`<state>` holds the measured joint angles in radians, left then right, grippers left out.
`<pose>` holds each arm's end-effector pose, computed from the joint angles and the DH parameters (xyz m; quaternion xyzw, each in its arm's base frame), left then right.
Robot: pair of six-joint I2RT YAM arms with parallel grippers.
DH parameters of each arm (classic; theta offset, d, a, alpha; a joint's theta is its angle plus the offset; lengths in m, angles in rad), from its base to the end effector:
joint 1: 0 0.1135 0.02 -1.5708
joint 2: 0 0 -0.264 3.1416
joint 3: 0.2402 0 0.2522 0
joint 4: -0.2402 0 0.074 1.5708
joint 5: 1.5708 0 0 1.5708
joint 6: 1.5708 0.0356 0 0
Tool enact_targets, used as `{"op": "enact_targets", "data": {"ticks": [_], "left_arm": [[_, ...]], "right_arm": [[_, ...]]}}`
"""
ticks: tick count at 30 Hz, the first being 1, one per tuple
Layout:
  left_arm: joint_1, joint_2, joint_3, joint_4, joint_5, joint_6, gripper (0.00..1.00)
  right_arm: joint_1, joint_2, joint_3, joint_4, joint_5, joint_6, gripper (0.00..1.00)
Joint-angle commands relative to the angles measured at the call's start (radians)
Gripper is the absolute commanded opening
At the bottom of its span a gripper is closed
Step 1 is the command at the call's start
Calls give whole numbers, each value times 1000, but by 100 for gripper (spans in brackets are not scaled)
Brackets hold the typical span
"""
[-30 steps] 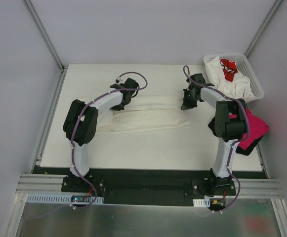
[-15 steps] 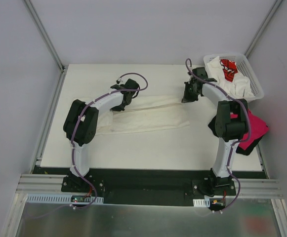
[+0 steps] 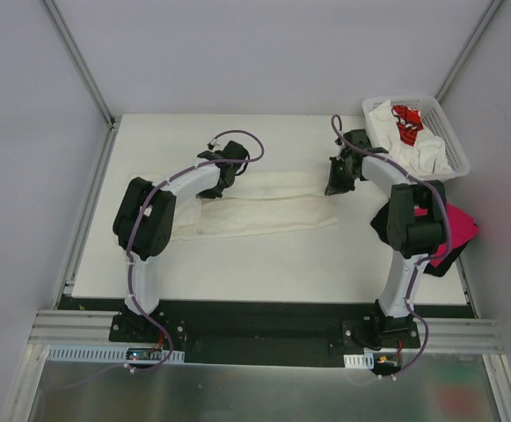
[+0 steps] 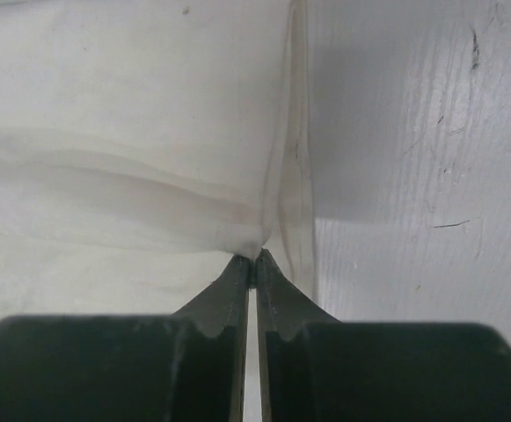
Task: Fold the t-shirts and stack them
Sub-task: Fold the other side of the tshirt into a rectangle
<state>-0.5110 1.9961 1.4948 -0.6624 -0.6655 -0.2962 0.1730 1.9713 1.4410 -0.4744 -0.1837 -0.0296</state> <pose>0.3710 -0.1828 0.1952 0.0336 0.9274 0.2192 0.3013 0.4156 0.0792 0.1925 -0.1222 0.9487 0.1078 0.2711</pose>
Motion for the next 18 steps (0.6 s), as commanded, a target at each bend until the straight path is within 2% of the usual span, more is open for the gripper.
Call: {"op": "enact_targets", "data": {"ticks": [1,3,6,18], "left_arm": [[-9,-26,-2,-19,-26,2,3],[-9,-26,-2,-20,-22,3,3],[-9,-25,-4,-19,-14,3,3],[-17,-29,-5,-19,-28,6,3]], "right_arm": [[-10,-68,-8,0,-19,5,8],[-12,-66,-8,-3,-16,5,11],[-12,-72,-10,-9,-4,2,22],[-35,-132,19,-27,89,-4,25]]}}
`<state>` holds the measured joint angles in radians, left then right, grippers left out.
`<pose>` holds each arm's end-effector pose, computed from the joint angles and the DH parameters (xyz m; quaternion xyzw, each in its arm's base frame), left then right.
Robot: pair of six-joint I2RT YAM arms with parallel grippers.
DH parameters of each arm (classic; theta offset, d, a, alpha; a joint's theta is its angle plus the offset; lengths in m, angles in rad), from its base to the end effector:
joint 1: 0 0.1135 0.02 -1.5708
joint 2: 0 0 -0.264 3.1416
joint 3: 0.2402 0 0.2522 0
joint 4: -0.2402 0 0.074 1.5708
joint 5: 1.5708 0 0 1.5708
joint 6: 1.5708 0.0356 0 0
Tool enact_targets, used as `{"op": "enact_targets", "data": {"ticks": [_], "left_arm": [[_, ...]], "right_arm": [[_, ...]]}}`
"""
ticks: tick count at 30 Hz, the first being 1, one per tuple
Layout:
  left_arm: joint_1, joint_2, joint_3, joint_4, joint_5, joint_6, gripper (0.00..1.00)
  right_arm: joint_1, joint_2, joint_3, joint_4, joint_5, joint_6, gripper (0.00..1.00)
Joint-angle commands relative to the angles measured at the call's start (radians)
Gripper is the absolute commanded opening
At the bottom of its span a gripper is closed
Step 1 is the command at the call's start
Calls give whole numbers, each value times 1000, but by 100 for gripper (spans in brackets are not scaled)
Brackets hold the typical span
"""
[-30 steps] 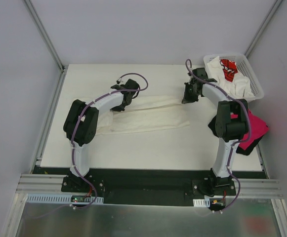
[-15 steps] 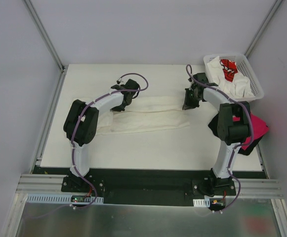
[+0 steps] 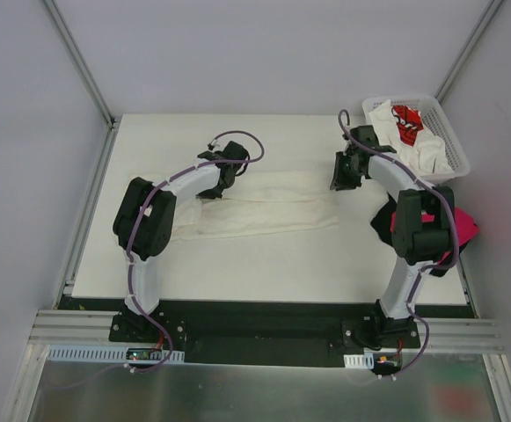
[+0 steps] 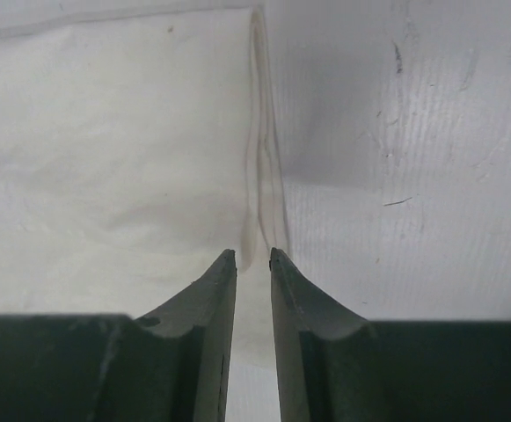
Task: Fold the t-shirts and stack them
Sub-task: Fold the other side of the tshirt into a rectangle
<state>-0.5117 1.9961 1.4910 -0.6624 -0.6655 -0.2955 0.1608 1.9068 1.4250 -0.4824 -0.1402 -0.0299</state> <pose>0.3703 -0.1828 0.1941 0.0349 0.9277 0.2200 0.2998 0.4081 0.0712 0.2126 -0.1115 0.9457 0.0862 0.2929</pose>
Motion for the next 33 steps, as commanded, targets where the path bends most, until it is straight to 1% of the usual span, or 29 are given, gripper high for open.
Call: {"op": "enact_targets", "data": {"ticks": [1,7,9,10,12,14,15,18,25,31,33], "left_arm": [[-17,-34,0,-17,-31,4,3],[-19,-62,0,-2,-26,6,4],[-19,-82,-6,6,-19,6,6],[-19,-88,-8,9,-8,7,8],[-19,-108,-12,15,-9,9,17],[-19,-118,-5,17,-14,13,22],[-19,-131,-2,17,-22,13,28],[-16,-137,21,20,-51,16,32],[-8,-145,74,18,-45,-4,34],[-7,-206,8,12,-66,-36,35],[-7,-252,-32,1,-54,-82,36]], "right_arm": [[-26,-60,47,-18,39,-2,26],[-14,60,209,-13,-68,25,26],[-4,118,262,-4,-99,57,26],[3,136,279,-7,-107,62,26],[9,188,323,-8,-139,70,26],[23,219,344,4,-156,87,26],[35,247,354,7,-168,91,26],[57,288,357,14,-194,111,25],[65,285,299,45,-185,102,25],[48,264,252,48,-168,97,25],[39,245,223,53,-157,105,25]]}}
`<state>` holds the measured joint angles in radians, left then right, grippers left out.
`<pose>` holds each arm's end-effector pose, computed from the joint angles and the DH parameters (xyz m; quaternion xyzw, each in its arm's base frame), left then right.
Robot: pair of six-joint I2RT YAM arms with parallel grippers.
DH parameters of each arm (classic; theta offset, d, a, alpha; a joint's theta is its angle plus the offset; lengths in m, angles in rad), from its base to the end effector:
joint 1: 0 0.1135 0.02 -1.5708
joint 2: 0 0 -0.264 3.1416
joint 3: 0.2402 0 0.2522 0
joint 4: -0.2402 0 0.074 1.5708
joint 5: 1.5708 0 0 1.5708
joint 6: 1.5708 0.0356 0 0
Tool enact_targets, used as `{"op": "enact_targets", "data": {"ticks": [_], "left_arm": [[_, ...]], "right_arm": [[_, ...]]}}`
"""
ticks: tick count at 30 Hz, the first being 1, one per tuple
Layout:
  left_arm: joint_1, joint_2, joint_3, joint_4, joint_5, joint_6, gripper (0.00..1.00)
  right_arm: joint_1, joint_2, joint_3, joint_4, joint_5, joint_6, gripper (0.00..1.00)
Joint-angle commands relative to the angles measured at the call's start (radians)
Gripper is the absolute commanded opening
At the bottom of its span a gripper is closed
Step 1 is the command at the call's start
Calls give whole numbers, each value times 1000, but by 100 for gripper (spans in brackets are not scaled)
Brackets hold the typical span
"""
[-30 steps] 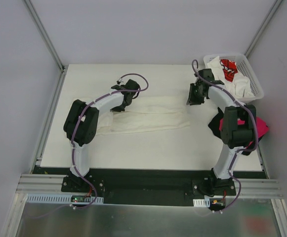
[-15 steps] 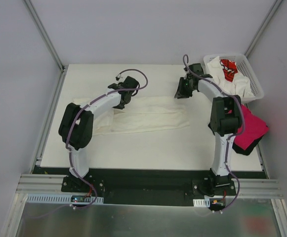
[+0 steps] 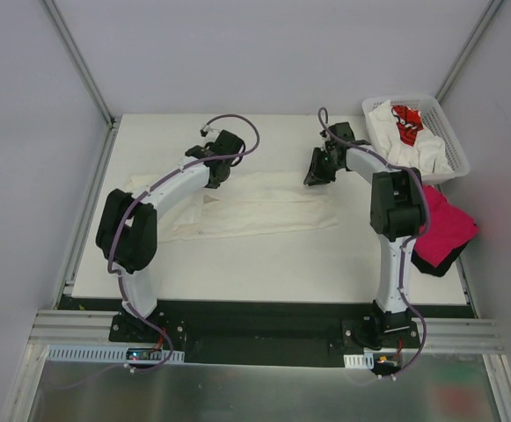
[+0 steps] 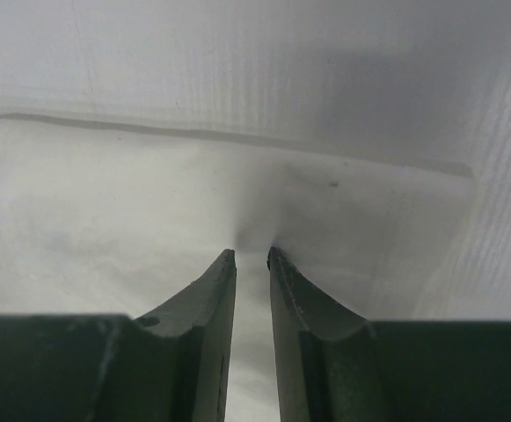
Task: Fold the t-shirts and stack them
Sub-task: Fold the other side of the tshirt into a rectangle, then rotate the tshirt 90 degrees
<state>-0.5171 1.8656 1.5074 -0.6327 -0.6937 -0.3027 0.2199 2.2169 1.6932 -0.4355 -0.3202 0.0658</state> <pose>0.3613 -0.1793 0.2516 -0.0002 0.9064 0.1916 0.3764 0.4689 0.1163 0.1655 -0.1203 0.9349 0.1928 0.2725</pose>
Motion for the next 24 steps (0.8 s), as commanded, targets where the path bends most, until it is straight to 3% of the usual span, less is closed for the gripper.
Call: {"op": "enact_targets", "data": {"ticks": [1,9,14,24], "left_arm": [[-1,-137,-59,-35,-8,-94,36],[32,-168,-70,-177,22,-369,42],[248,-94,-62,-151,282,-498,41],[417,41,-33,-32,503,-713,34]], "right_arm": [[-25,-71,-59,7,23,11,25],[-31,-98,-107,52,-17,34,25],[-31,-131,-133,57,-16,25,26],[-63,-166,-164,43,-40,3,26]]}}
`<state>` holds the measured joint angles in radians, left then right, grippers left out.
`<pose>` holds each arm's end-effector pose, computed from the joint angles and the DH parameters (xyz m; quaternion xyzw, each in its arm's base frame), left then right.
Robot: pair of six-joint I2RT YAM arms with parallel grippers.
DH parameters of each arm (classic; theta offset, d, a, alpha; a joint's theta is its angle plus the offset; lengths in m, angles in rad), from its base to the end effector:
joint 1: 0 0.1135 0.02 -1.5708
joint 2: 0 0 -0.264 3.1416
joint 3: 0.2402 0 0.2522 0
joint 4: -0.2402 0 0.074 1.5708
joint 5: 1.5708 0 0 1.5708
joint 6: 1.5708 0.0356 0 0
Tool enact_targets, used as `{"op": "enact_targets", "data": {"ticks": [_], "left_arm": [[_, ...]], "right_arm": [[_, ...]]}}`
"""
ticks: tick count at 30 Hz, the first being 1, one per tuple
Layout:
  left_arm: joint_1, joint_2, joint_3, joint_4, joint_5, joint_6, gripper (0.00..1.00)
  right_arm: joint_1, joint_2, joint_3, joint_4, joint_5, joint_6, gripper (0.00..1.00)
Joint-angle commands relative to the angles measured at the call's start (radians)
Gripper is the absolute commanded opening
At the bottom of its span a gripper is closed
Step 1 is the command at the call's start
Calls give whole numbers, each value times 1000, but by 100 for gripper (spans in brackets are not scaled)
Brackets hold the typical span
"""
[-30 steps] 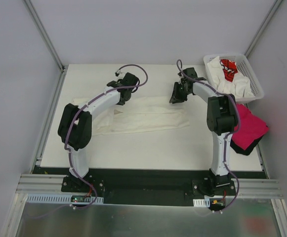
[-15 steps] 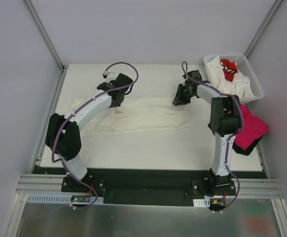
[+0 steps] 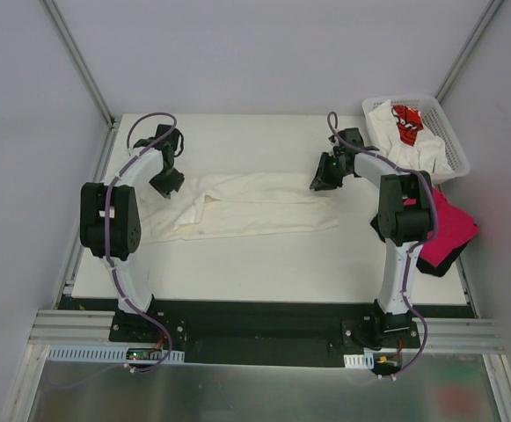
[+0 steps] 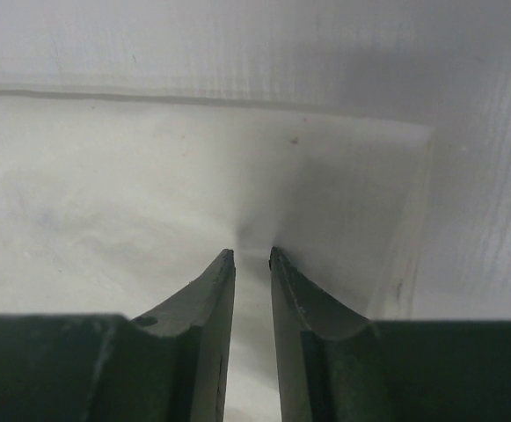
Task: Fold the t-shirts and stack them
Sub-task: Rotate the tshirt 90 degrees
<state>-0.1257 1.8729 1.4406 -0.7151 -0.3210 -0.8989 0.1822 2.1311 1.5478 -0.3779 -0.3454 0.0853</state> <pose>0.3887 -0.0378 0.2191 -0.3950 0.8812 0.0345 0.2574 0.4496 0.0951 0.1642 -0.0970 0.9361 0.2019 0.2711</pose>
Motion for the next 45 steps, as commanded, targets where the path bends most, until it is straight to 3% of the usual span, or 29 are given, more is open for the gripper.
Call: {"op": "enact_targets", "data": {"ticks": [1,6,11,23,40,45], "left_arm": [[26,46,47,51,122,-117,34],[40,88,55,52,131,-153,34],[54,71,-37,57,142,-187,34],[110,-29,-204,75,123,-221,32],[147,135,7,75,169,-117,30],[167,123,-34,106,194,-130,30]], "right_arm": [[-26,-82,-18,-13,-20,-15,26],[-27,-66,9,-4,-46,-18,26],[-27,-8,86,-44,-56,-32,27],[-44,7,0,-41,-73,-13,27],[-43,-52,-140,-3,-122,53,27],[-43,-102,-163,-3,-119,56,28]]}}
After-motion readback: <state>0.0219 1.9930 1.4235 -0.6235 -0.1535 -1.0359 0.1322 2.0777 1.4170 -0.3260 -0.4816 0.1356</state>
